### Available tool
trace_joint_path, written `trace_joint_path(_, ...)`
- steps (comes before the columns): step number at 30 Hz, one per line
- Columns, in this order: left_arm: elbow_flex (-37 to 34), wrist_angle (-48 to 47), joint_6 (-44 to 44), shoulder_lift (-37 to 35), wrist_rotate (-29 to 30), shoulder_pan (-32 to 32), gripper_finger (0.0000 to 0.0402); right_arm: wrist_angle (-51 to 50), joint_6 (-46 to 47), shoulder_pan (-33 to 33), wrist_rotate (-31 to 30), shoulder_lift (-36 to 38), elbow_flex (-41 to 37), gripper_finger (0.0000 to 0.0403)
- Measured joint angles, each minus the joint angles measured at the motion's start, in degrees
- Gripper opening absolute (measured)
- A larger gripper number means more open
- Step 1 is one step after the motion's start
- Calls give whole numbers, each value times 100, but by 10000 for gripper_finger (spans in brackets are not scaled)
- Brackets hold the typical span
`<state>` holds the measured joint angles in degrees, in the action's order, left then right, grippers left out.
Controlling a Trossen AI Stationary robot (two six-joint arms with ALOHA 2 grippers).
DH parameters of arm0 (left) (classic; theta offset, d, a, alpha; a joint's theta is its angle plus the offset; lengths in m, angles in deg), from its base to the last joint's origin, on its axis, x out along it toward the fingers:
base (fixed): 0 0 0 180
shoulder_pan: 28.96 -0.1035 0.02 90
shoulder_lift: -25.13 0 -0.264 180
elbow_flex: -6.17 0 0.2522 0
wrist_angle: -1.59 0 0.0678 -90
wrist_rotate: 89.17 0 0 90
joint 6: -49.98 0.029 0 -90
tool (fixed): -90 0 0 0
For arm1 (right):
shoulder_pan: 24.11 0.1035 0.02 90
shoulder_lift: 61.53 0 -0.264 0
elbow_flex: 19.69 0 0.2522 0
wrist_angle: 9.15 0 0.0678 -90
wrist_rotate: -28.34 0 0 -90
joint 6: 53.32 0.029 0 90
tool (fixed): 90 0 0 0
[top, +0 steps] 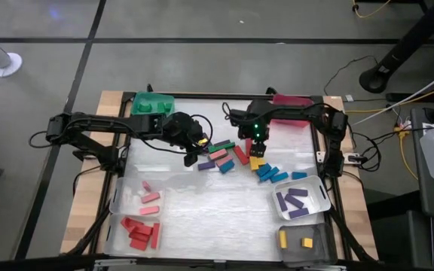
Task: Sort blocks
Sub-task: Put the yellow block into the black bin
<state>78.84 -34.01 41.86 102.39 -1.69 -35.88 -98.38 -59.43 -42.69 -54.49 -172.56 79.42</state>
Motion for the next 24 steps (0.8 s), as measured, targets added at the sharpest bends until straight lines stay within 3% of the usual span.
trace_joint_path(14, 0, -2, 0, 2, 4, 0, 190, 790, 49, 108, -47, 1, -758, 234)
trace_joint_path(24, 0, -2, 0, 2, 4, 0, 190, 993, 145, 136, -2, 1, -781, 234)
